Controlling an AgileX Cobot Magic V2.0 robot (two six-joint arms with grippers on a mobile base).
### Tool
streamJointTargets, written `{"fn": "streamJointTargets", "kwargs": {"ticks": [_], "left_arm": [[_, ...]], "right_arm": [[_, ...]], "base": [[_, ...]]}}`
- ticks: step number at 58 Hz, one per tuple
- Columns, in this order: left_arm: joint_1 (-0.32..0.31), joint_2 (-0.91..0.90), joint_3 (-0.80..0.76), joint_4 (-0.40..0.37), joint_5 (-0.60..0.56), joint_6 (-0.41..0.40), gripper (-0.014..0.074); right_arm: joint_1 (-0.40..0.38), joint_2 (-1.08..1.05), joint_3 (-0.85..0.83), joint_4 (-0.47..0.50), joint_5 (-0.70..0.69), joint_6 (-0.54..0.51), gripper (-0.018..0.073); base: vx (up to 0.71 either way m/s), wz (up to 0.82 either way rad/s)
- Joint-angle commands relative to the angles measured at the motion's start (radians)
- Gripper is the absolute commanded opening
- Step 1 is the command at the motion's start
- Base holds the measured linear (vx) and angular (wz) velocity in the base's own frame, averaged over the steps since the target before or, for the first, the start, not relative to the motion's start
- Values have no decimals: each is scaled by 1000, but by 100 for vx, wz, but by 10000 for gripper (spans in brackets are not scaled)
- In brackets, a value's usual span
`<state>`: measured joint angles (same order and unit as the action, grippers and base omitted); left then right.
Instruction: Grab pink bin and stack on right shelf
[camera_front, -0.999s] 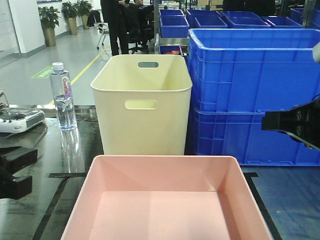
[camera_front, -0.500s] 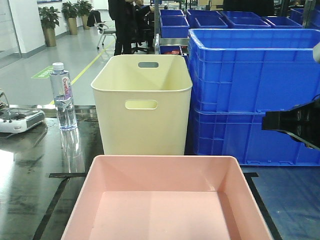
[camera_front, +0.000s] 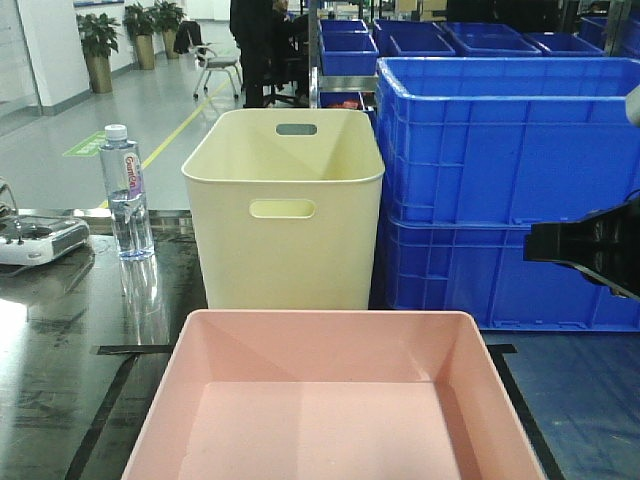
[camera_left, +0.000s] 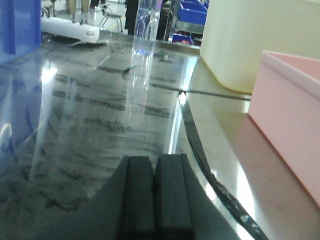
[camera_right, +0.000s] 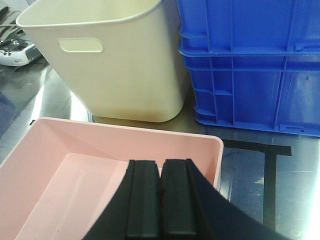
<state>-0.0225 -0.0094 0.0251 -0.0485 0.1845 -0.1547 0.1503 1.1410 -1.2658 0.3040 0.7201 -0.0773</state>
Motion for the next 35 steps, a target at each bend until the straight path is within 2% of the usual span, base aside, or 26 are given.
{"fn": "streamJointTargets", "kwargs": {"ticks": [1,13,35], "left_arm": [[3,-7,10,-1,-15,-10,-8],[3,-7,10,-1,57,-10,-8],[3,-7,10,-1,60,-10,-8]], "right_arm": [[-1,-19,-28,13,-72,-10,-13],[-1,-19,-28,13,-74,-10,-13],[-1,-20,-28,-1,-74,-29,-13]], "base": [[0,0],[0,0],[0,0]]}}
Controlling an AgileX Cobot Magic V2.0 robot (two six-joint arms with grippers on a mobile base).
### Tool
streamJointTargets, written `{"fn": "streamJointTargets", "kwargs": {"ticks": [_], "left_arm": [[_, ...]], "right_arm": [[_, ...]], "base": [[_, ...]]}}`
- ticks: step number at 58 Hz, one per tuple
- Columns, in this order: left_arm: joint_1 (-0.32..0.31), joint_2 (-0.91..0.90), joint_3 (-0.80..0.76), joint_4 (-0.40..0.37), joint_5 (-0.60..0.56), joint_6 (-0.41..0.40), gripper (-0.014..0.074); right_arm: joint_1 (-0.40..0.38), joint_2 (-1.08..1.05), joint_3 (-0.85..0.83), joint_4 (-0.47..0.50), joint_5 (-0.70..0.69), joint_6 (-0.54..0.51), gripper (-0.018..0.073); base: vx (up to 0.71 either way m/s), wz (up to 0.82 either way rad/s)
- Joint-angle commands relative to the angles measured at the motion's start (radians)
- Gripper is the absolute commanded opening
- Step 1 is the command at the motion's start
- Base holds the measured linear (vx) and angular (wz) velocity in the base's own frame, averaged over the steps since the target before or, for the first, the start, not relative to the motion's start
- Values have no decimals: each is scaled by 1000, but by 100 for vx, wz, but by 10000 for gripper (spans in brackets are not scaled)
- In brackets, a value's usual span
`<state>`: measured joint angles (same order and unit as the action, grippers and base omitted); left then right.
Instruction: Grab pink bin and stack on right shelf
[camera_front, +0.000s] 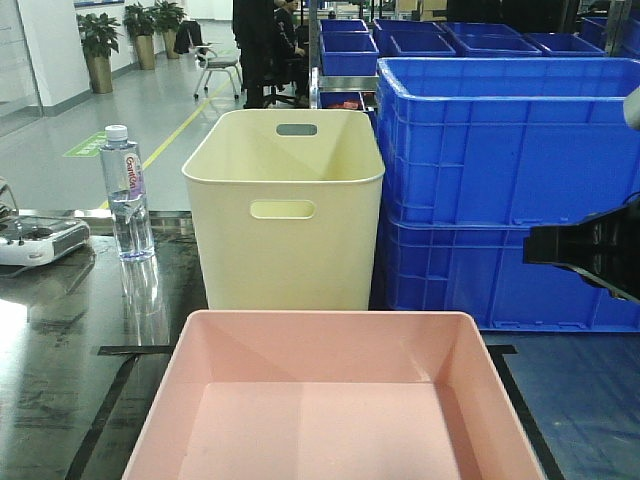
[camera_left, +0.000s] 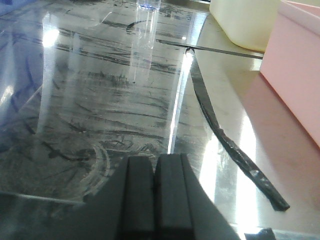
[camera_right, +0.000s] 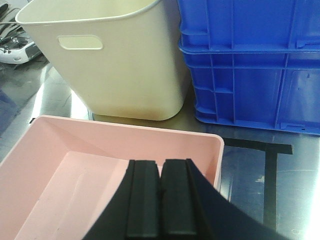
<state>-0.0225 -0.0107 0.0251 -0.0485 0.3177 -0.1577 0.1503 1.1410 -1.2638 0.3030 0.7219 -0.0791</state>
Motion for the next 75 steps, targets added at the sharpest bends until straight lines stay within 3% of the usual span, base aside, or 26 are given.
{"fn": "streamJointTargets", "kwargs": {"ticks": [1,8,14,23,29,36,41,53,75], "left_arm": [[3,-6,10,-1,-73,-7,-8],[3,-6,10,-1,-73,-7,-8],[3,-6,10,-1,-72,-7,-8],[3,-6,10,-1,-71,-7,-8],[3,-6,10,-1,-71,-7,-8],[3,-6,10,-1,-71,-7,-8],[3,-6,10,-1,-71,-7,-8],[3,-5,10,-1,-71,-7,-8],[3,-4,10,-1,-68,-7,-8]], "right_arm": [[-1,-22,-30,-7,-75,-34,-13],[-2,-110,20,-105,-79,-80,-12],[-3,-282,173,-209,-148,-68,-12],[-3,-565,523,-432,-376,70,-12],[-16,-718,719,-544,-438,201,-12],[-90,-867,910,-558,-441,282,-12],[-134,-967,1028,-558,-444,275,-12],[-142,-1167,1299,-550,-497,270,-12],[-142,-1165,1296,-526,-443,266,-12]], "base": [[0,0],[0,0],[0,0],[0,0],[0,0],[0,0],[0,0],[0,0],[0,0]]}}
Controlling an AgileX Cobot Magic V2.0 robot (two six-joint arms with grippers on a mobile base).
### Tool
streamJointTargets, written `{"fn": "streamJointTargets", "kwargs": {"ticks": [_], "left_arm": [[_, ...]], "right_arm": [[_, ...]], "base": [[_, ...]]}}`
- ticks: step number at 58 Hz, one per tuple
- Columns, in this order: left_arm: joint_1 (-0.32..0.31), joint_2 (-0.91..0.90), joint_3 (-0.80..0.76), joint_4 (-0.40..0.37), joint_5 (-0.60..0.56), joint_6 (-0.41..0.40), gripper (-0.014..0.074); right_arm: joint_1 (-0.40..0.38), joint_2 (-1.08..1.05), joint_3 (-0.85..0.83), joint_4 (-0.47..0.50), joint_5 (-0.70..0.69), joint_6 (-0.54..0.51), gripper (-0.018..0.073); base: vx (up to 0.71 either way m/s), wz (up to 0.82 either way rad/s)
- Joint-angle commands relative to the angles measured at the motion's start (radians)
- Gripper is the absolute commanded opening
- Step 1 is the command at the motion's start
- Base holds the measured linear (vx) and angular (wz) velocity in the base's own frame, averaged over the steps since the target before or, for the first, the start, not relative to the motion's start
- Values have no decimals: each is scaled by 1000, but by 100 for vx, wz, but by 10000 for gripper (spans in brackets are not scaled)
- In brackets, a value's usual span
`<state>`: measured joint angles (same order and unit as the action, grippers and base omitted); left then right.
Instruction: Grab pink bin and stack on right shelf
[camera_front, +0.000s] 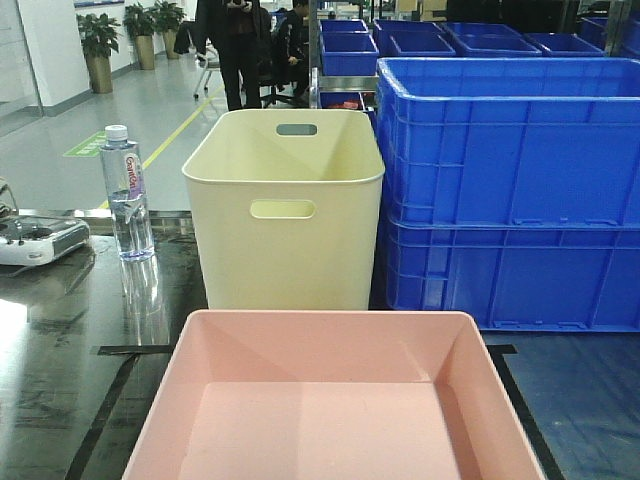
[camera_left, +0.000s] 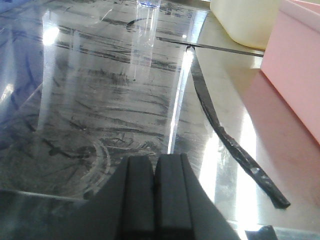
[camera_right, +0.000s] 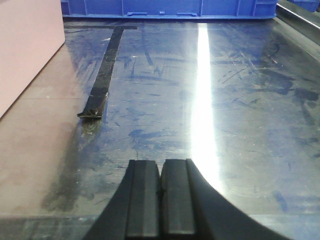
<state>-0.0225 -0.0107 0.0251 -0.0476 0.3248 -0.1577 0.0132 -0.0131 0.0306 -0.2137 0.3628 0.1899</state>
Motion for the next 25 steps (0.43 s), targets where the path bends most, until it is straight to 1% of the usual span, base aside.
{"fn": "streamJointTargets", "kwargs": {"ticks": [1,25], "left_arm": [[3,-4,10,-2,-75,-7,-8],[3,-4,10,-2,-75,-7,-8]], "right_arm": [[-5,-11,1,-9,-84,-3,-12],[-5,-11,1,-9,-84,-3,-12]], "base": [[0,0],[0,0]]}}
